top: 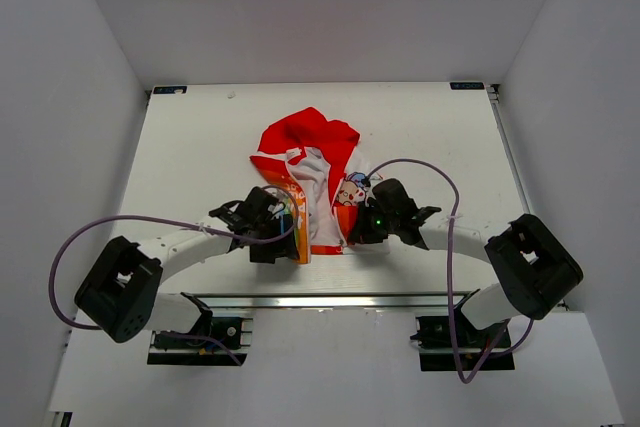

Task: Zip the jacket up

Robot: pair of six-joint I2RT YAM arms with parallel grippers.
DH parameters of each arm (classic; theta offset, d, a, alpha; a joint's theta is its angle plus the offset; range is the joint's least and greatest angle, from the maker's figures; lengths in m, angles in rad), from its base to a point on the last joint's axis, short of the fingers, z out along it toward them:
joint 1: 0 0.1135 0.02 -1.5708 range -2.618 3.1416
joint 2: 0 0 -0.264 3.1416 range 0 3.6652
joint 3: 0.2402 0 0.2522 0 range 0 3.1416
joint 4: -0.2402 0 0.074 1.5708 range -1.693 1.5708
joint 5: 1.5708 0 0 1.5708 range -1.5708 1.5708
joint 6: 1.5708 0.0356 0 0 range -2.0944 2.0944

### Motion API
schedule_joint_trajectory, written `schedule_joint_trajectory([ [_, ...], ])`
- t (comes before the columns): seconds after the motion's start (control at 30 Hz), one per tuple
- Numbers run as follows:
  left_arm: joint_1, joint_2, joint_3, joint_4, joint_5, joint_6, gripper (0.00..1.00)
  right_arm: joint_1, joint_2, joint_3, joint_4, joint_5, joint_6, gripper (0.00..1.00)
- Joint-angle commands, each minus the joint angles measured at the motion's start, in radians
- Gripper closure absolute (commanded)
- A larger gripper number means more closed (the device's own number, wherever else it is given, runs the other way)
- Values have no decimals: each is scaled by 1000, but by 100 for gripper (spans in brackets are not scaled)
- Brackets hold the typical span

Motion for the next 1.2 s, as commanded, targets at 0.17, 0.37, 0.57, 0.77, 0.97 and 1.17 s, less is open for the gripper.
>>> schedule_joint_trajectory([
  [0.17, -59, -38, 109, -131, -119, 8, 2, 0, -28, 4, -7, 44, -8, 100],
  [0.37, -132, 40, 206, -220, -308, -24, 2, -2, -27, 1, -11, 39, -8, 100],
  [0.57, -219, 145, 271, -275, -414, -57, 2, 0, -36, -5, -15, 47, -5, 100],
  [0.77, -247, 197, 281, -263, -416, -86, 2, -2, -38, -7, -20, 45, -7, 100],
  [0.97, -251, 188, 281, -243, -411, -97, 2, -2, -39, -13, -17, 42, -5, 100],
  [1.17, -251, 215, 290, -229, -399, -97, 2, -2, -41, -17, -17, 44, -5, 100],
])
